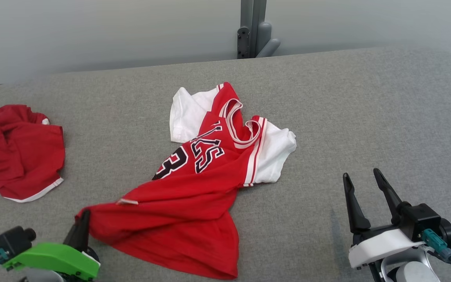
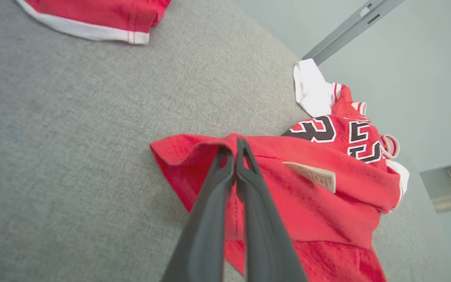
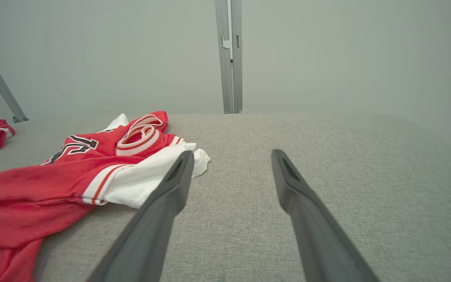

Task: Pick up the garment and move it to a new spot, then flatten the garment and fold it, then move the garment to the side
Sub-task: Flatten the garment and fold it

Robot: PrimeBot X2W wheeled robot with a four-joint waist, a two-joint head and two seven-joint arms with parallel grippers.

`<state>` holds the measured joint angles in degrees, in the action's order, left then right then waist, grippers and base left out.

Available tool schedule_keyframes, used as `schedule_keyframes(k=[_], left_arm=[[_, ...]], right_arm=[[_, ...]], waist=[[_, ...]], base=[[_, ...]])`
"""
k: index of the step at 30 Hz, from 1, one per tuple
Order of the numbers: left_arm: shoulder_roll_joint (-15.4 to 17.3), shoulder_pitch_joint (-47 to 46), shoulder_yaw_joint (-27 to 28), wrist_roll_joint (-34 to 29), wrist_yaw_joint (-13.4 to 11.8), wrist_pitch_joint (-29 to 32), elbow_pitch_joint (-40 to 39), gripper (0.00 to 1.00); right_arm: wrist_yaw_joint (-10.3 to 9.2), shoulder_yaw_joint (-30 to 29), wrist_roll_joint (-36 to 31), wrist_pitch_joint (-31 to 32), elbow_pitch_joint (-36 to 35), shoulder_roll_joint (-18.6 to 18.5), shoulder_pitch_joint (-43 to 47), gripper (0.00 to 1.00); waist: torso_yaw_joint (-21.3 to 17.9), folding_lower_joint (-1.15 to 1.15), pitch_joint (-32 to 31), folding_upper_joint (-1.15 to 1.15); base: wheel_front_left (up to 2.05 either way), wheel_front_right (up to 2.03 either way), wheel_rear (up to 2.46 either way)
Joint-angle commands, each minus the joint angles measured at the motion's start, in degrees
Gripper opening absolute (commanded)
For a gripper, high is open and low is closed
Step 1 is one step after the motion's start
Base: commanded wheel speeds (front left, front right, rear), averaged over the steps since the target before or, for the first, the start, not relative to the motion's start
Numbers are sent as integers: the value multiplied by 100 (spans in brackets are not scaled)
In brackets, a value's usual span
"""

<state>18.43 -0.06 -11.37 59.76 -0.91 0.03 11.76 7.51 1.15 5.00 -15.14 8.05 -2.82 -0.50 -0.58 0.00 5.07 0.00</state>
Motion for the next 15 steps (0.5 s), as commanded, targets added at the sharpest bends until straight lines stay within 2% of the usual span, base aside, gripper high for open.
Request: schedule_keyframes(k=[1, 9, 15], left_arm=[[145, -184, 76, -95, -73, 38, -169, 0], [673, -1172, 195, -316, -373, 453, -771, 0], [820, -2447, 3, -629, -408, 749, -515, 0]], right_arm=[[-4, -2, 38, -1, 1, -14, -21, 100], [-4, 54, 93, -1, -7, -14, -179, 100], [-4, 139, 158, -1, -3, -13, -373, 100]], waist=[[-16, 0, -12, 0], [-245, 0, 54, 0], [-586, 0, 204, 0]], base=[[0, 0, 0], [0, 0, 0], [0, 0, 0]])
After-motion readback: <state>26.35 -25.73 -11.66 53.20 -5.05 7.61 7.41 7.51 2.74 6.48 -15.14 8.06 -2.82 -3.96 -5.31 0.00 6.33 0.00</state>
